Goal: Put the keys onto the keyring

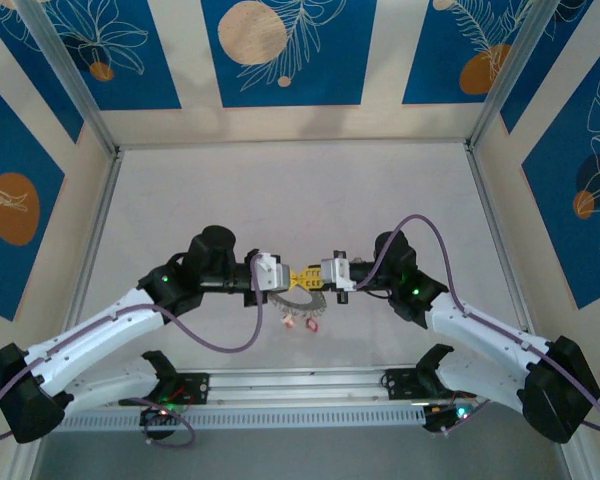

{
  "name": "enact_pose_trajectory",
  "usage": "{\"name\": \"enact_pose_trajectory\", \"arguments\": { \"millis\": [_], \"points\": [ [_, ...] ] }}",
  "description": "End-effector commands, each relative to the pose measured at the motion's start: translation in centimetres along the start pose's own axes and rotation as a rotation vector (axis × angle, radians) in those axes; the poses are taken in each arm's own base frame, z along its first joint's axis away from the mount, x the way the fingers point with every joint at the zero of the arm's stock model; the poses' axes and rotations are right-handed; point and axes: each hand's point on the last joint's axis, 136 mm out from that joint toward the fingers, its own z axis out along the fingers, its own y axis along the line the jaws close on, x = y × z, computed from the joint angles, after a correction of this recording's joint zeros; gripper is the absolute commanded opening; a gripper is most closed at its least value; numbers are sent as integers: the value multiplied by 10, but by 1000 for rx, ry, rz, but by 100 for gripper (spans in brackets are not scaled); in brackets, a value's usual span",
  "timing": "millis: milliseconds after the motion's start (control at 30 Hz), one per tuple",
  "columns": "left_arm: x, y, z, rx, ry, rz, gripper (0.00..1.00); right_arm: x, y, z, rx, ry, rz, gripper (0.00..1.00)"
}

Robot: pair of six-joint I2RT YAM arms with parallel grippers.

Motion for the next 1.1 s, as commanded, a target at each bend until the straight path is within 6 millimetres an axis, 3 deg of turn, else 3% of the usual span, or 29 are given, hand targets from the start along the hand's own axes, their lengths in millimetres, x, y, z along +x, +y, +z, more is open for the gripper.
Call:
{"name": "enact_pose_trajectory", "arguments": {
  "millis": [0,167,233,333,367,400,433,500,700,800,933,1067],
  "points": [
    [-3,15,-3,-76,23,2,0,-10,1,-3,16,-33,-60,2],
    [2,20,-5,-108,56,14,0,2,4,-6,23,27,-56,9],
    [4,19,-6,-107,70,18,0,6,5,-6,16,49,-55,1],
    [8,19,-4,-107,82,16,0,6,3,-7,15,61,-44,0],
    [8,19,-4,-105,83,11,12,6,2,-6,20,56,-41,0],
    [9,18,-3,-100,82,7,33,5,0,-6,27,52,-37,0],
    [11,16,-2,-94,81,2,43,5,-1,-6,33,47,-32,0],
    [14,14,-1,-95,65,-2,46,3,-3,-6,44,36,-16,0],
    [13,4,5,-61,-2,-27,43,2,2,-6,36,6,12,0],
    [14,3,9,-46,-6,-43,33,0,4,-6,29,-13,11,0],
    [9,3,10,-45,-44,-53,30,-2,5,-6,20,-21,7,0],
    [3,-3,8,-23,-80,-38,17,-2,8,-5,7,-29,7,0]
  ]
}}
